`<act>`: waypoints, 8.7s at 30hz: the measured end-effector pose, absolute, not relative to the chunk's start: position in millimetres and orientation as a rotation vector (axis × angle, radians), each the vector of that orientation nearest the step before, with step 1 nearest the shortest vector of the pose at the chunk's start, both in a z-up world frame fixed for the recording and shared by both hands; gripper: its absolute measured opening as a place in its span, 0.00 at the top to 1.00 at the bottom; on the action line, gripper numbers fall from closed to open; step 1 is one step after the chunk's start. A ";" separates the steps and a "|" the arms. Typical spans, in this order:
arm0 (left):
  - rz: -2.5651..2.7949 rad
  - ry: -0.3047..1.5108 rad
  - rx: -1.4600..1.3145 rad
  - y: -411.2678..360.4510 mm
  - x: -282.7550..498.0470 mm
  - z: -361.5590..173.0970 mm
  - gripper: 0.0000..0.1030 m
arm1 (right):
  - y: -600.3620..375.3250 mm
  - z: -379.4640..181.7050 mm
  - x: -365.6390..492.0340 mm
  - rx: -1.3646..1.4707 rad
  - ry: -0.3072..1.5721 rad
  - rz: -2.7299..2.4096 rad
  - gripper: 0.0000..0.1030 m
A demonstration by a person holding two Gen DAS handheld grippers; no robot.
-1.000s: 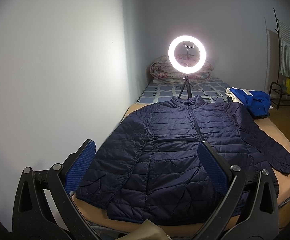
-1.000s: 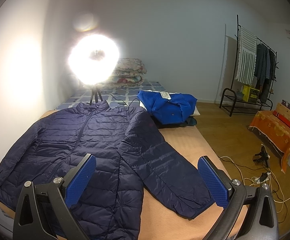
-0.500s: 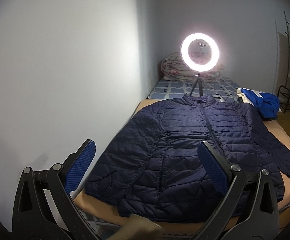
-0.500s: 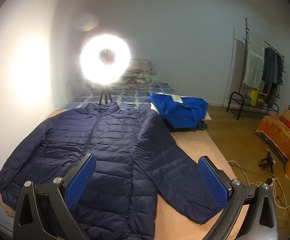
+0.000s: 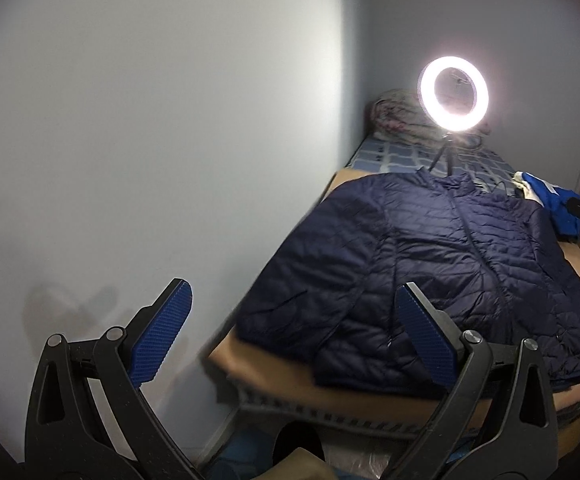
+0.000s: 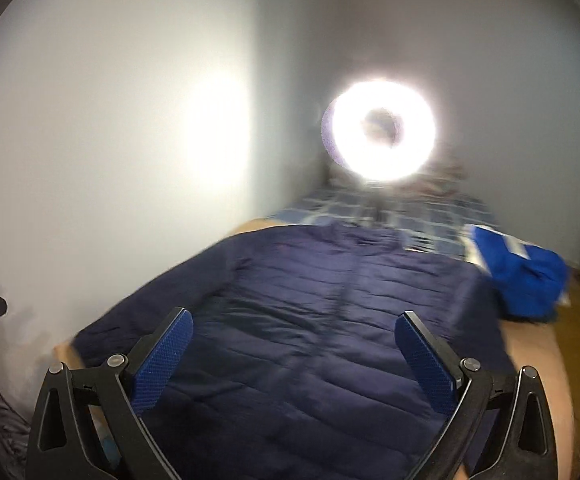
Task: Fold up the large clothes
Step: 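Reach the right tool to the jacket sleeve cuff and grasp it, then lift the sleeve with the right tool and fold it across the jacket body, then open the right tool, release the sleeve, and grasp the other sleeve cuff, then fold the second sleeve across the jacket body with the right tool, release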
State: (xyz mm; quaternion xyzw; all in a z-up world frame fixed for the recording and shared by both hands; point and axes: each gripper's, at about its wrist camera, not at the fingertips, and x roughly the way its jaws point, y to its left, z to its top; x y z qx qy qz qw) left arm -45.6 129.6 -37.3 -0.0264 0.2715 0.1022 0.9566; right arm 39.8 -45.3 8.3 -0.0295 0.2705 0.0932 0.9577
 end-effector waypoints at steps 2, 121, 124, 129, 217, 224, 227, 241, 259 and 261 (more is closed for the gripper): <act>0.222 0.562 -0.067 137.3 -51.9 -42.2 0.00 | -19.8 3.1 53.3 -0.095 0.558 0.248 0.04; -0.015 0.684 -0.031 12.3 171.1 -32.1 0.02 | -203.7 -163.8 345.8 0.308 0.926 0.083 0.94; -0.020 0.692 -0.047 13.2 172.6 -32.6 0.02 | -219.6 -176.8 341.5 0.304 0.933 0.017 0.94; -0.027 0.689 -0.039 9.3 172.2 -30.4 0.02 | -246.1 -187.6 343.8 0.340 0.946 -0.057 0.94; -0.364 0.705 0.046 -88.7 119.1 -24.3 0.02 | -439.5 -192.8 -106.1 0.904 0.951 -0.501 0.85; -0.298 0.694 0.025 -70.7 126.4 -22.2 0.02 | -419.2 -155.3 -85.2 0.772 0.887 -0.480 0.97; -0.268 0.686 -0.012 -56.5 128.3 -17.6 0.02 | -399.5 -129.8 -69.5 0.700 0.845 -0.437 0.98; -0.154 0.650 -0.040 -2.8 126.6 -10.2 0.02 | -293.5 -33.6 21.3 0.492 0.708 -0.193 0.98; -0.095 0.658 -0.143 50.9 125.6 -5.2 0.02 | -164.5 -65.6 212.0 0.498 0.771 -0.030 0.98; -0.083 0.656 -0.147 54.4 127.6 -4.9 0.02 | -148.5 -75.2 234.6 0.486 0.791 -0.023 0.98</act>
